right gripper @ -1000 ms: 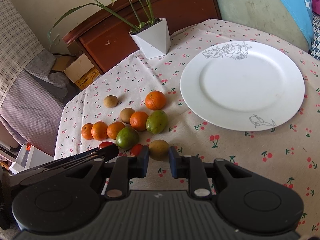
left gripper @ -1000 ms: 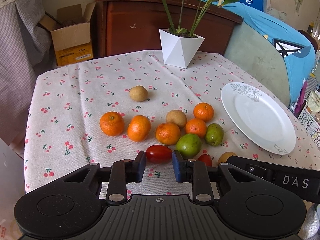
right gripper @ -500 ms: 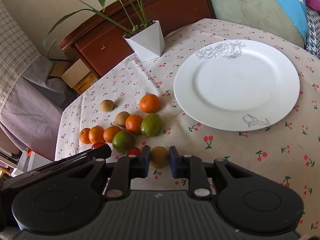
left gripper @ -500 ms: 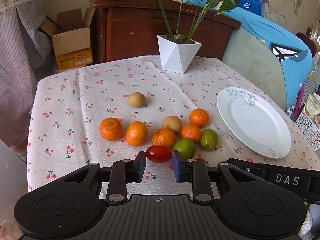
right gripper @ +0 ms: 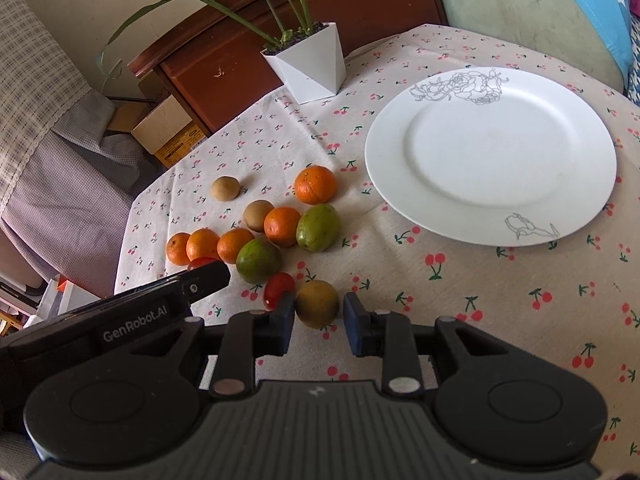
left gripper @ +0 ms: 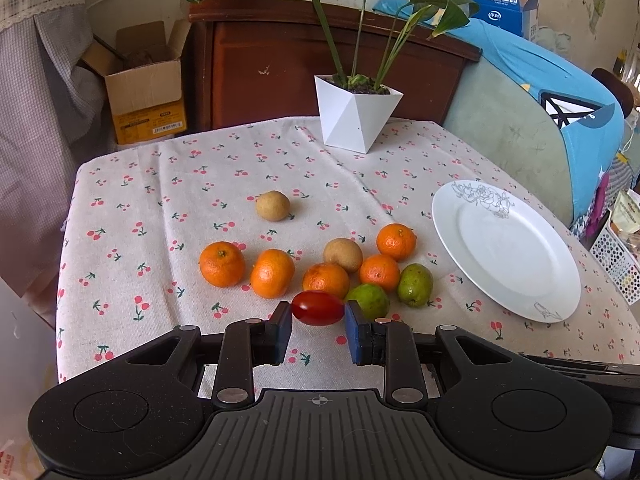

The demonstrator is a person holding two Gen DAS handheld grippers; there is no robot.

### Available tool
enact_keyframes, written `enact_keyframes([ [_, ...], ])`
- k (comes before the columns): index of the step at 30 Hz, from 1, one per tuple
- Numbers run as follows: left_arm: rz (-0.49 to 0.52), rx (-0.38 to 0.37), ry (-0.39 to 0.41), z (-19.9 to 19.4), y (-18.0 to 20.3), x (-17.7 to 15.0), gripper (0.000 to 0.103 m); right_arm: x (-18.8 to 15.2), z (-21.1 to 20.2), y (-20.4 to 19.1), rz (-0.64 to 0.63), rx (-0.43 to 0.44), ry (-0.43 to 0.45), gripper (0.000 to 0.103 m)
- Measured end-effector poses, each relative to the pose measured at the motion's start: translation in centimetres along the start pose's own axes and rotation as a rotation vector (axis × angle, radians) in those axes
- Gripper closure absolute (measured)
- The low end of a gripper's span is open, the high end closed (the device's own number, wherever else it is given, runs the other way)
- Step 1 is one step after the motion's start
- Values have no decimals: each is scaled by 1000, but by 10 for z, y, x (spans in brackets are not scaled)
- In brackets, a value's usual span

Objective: Organize fruits
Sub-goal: 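Carry the kiwi with the right tool onto the plate while the left tool places the tomato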

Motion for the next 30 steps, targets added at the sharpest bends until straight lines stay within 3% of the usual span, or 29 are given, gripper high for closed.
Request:
enact_keyframes([
  [9,-8,-22,12,-3,11,6,77,7,-11,5,6,-14,45,79],
  [15,-8,-111,1,2,40,16,77,33,-31,40,94,-69,114,79],
  [20,37,-190,-18,14,78,19,77,51,-32,69,101,-103,113,79],
  [30,70,-244,-20,46,113,30,77,63,-16,118,179,-134,75,79],
])
Point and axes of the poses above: each gripper's, at about its wrist camera, not at the fingertips, and z roughly the way its jaws point, y to its right, x to its top, the point moved 9 cm from there along z, roughly the way its jaws point
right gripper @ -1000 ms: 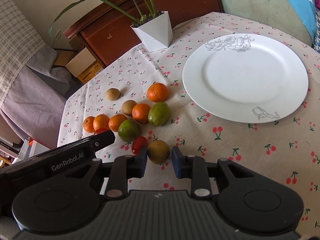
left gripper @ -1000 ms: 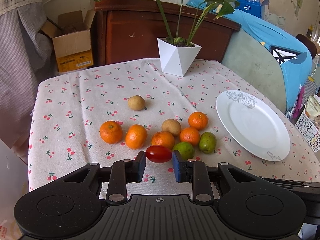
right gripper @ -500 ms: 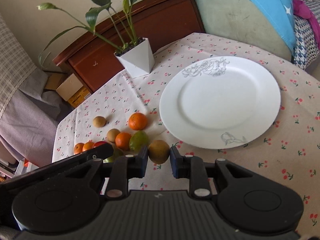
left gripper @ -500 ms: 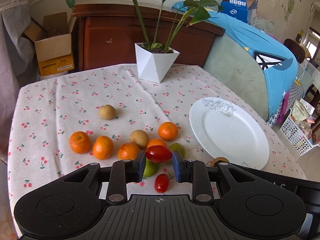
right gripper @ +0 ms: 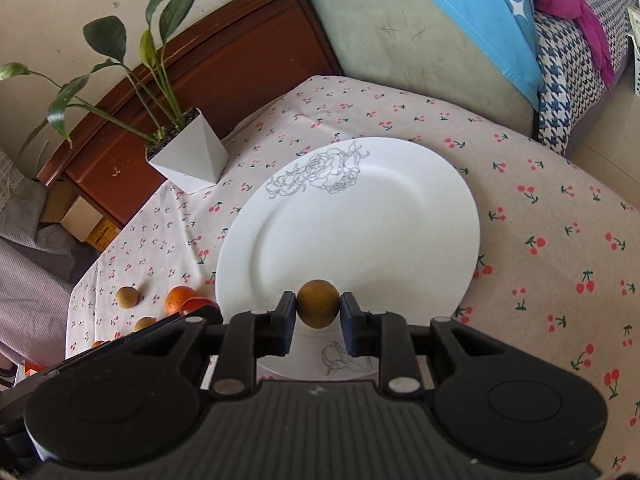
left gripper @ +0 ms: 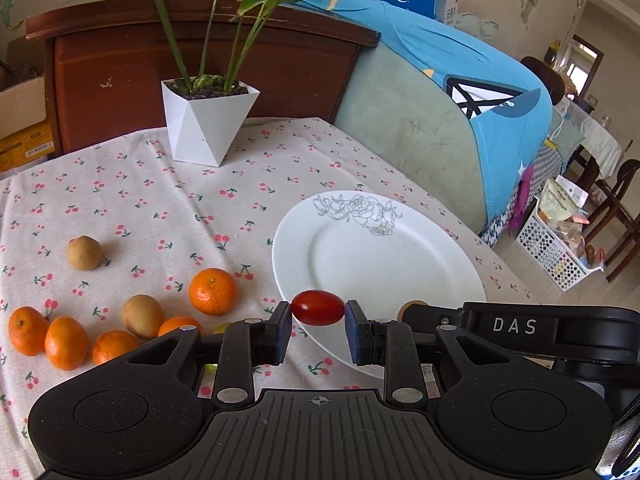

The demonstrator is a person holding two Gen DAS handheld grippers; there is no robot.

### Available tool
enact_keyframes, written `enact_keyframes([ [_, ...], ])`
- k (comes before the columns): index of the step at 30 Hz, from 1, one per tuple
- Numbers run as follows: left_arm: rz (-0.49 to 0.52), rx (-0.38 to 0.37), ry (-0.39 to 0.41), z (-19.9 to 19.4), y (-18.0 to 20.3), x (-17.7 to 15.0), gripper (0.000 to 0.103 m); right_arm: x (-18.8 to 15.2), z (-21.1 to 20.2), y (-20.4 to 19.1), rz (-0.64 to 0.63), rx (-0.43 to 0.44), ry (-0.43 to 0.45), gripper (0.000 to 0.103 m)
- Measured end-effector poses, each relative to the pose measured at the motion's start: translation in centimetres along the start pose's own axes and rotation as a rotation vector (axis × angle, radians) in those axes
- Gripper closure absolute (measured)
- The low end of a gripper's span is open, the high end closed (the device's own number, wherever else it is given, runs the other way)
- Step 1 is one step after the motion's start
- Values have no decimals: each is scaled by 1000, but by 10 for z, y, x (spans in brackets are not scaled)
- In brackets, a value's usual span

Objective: Organize fruits
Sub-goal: 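Carry the kiwi with the right tool onto the plate while the left tool places the tomato, then open both tools and withdraw them from the plate toward the fruit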

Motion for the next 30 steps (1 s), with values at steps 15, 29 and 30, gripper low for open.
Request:
enact_keyframes([
  [15,16,-5,30,21,16,-2,55,29,-5,28,100,-25,63,75],
  [29,68,105,7,25,7,-17,48,52,16,68,43,-200,130,64],
  [30,67,106,7,25,7,-18,47,53,17,66,30,-200,140,62],
])
Point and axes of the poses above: each gripper's, at about its wrist camera, not at the fingertips, and z roughly the way its jaws point, y to its right, x to its top, the point moved 9 cm from there along z, roughly the way its jaws point
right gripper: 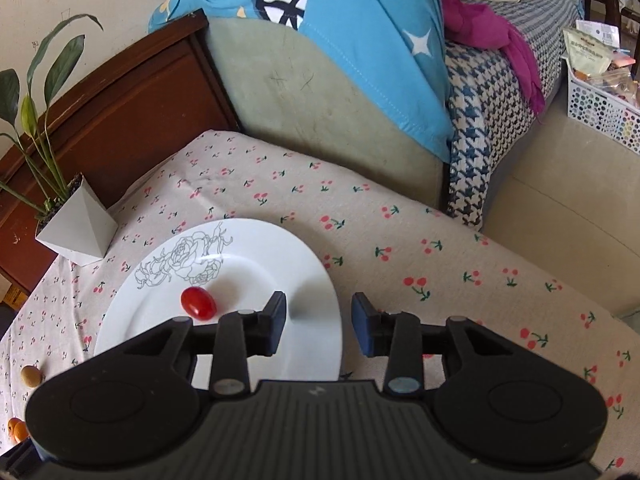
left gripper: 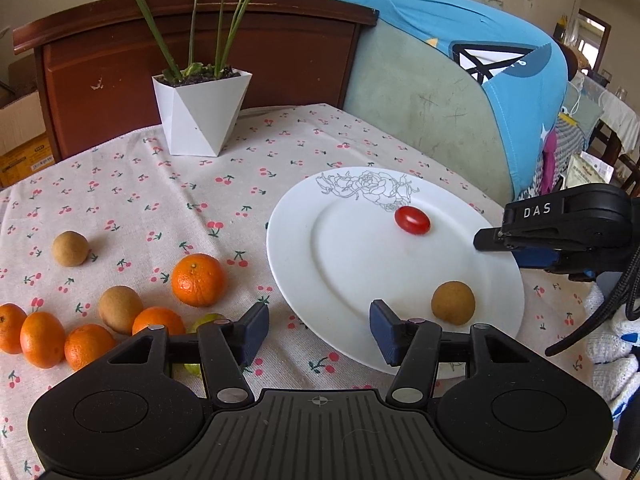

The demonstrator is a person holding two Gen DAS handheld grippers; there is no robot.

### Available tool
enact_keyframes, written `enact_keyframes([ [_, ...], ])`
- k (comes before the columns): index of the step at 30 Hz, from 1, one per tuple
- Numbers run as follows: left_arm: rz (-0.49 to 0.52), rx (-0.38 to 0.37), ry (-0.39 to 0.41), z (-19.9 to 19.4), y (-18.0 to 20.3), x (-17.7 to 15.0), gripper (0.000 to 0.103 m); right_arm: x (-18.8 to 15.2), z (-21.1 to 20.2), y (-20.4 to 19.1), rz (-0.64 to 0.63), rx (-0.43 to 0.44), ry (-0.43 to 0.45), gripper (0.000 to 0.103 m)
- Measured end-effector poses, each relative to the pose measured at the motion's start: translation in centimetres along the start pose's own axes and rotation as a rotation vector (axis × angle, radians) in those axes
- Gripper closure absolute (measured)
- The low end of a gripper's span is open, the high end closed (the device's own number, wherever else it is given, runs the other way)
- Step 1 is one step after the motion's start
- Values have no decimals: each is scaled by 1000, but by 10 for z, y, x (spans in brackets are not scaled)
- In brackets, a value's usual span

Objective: Organize fruits
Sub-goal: 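Open both tools and withdraw them from the plate toward the fruit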

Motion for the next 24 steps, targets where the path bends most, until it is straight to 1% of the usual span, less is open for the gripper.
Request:
enact_keyframes([
  [1,1,2,3,0,0,-1,46,1,0,-3,-20,5,1,62],
  [2,4,4,6,-1,0,-1,46,1,1,-6,-34,17,-7,60],
  [3,6,7,9,-1,0,-1,45,1,2,-9,-36,27,-10,55],
  [4,8,11,11,-2,-1,-1,44,1,3,-9,-39,29,-12,54],
  [5,11,14,13,-3,-1,-2,44,2,3,-9,-41,20,-7,58],
  [6,11,16,13,-3,-1,-2,43,5,2,-7,-35,4,7,60],
  [8,10,17,12,-4,-1,-2,43,11,0,-5,-32,10,39,58],
  [10,10,16,12,-5,-1,-3,43,14,2,-3,-46,-18,47,60],
  [11,11,17,13,-5,-1,-3,43,13,3,-2,-51,-27,46,57],
  [12,11,17,13,-5,-1,-3,43,10,7,-1,-52,-22,28,56],
  [14,12,17,14,-5,-1,-3,43,8,9,-5,-73,-12,24,56],
  [16,10,19,13,-5,-1,-3,43,7,10,-12,-89,27,10,56],
  [17,10,20,13,-6,-1,-3,43,6,10,-15,-85,40,5,52],
  [20,12,24,15,-7,-1,-4,43,5,10,-17,-119,34,2,51],
  [22,10,25,16,-9,-2,-5,43,5,10,-15,-98,66,-2,51],
  [24,10,32,18,-10,-3,-5,43,4,9,-16,-102,87,-6,51],
])
Point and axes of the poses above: each gripper's, at about its wrist camera, not at the fingertips, and z roughly the way its jaws point, y to its right, x to its top, the point moved 9 cm from there along z, roughly the way its jaws point
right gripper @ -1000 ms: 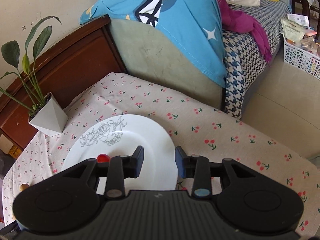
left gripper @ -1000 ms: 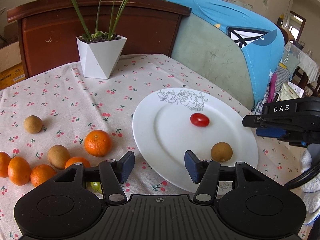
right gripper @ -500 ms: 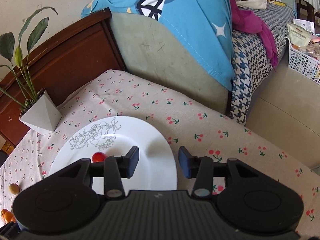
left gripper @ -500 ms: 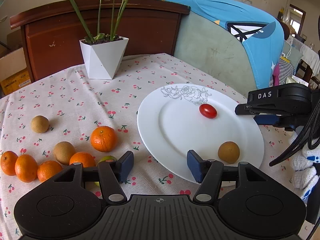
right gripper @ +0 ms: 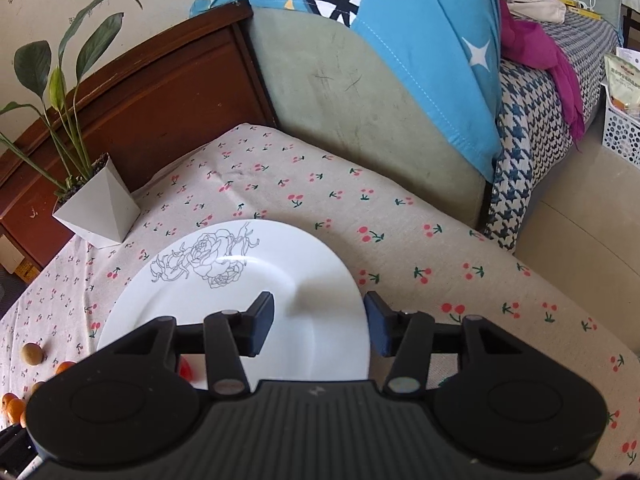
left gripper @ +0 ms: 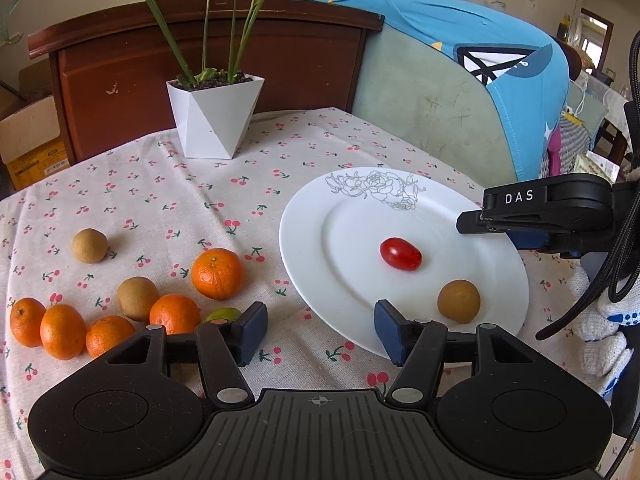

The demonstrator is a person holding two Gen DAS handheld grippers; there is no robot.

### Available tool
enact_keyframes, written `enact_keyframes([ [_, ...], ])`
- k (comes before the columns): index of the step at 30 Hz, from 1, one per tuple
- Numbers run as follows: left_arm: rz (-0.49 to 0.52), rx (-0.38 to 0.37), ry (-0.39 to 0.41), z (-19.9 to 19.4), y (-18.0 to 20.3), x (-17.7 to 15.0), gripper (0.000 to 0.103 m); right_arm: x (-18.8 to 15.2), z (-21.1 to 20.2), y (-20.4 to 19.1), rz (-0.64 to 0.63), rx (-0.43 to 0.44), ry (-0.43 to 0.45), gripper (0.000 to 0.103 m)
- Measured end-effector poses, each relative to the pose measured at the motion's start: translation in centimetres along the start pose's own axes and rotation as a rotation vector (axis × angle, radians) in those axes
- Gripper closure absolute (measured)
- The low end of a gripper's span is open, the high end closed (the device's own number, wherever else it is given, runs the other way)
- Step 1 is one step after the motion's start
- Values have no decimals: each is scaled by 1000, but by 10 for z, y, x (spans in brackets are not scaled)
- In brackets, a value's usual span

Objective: Organize fruits
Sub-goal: 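Open both tools and withdraw them from the plate toward the fruit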

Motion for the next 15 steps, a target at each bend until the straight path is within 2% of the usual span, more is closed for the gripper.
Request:
enact_keyframes([
  [6,-50,-8,-16,-4,-9,-4,42,-8,-1,-14,-102,-5,-9,51],
  [15,-72,30,-25,-15,-27,-12,40,-27,-9,-35,-151,15,-36,51],
])
Point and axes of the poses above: each gripper's, at about its wrist camera, not at the fingertips, and z roughly the way its jaws point, y to its right, x to its top, the point moved 9 cm from there along z, roughly the way its jaws point
